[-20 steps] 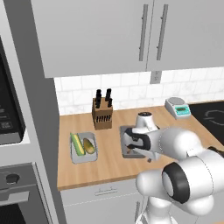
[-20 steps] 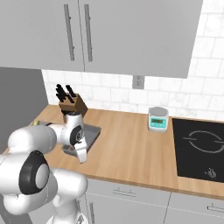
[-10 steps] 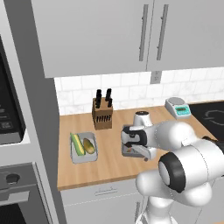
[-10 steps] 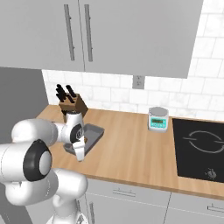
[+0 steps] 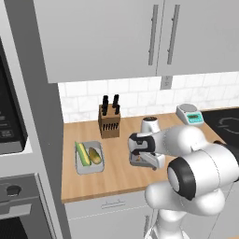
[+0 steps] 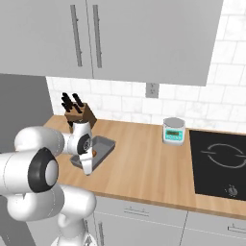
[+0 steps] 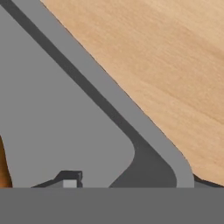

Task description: Take the meat container that has the chicken drumstick and place it on the second highest rack of the freezer. Then take the vegetable container that has the cucumber and corn and place it on the highest rack of the freezer.

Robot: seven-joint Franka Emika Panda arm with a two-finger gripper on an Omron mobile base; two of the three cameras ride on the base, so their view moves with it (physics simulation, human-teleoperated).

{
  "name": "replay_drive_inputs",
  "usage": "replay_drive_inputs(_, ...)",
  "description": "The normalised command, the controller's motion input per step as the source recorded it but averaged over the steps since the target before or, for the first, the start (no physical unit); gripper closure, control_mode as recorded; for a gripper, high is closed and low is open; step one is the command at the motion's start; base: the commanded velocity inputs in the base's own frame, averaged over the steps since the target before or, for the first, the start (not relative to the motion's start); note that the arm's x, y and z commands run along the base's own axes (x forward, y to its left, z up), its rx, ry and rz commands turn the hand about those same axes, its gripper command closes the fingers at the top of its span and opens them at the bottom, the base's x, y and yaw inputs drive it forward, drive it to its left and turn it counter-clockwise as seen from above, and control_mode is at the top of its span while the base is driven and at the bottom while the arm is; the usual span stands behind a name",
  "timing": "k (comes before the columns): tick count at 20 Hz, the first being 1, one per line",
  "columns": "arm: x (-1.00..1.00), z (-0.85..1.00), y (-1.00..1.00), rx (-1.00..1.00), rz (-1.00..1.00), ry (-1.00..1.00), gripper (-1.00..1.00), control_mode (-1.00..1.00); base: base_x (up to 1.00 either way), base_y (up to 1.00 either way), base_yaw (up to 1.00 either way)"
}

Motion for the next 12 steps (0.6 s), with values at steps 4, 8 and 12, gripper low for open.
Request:
replay_drive_inputs(4, 0.0, 0.0, 0.0, 0.0, 0.0, 0.0, 1.0, -1.0, 0.0, 0.0, 0.0)
replay_drive_inputs(8, 0.0, 0.0, 0.0, 0.0, 0.0, 0.0, 1.0, -1.0, 0.0, 0.0, 0.0)
replay_drive_inputs(12, 0.0, 0.0, 0.0, 0.0, 0.0, 0.0, 1.0, -1.0, 0.0, 0.0, 0.0)
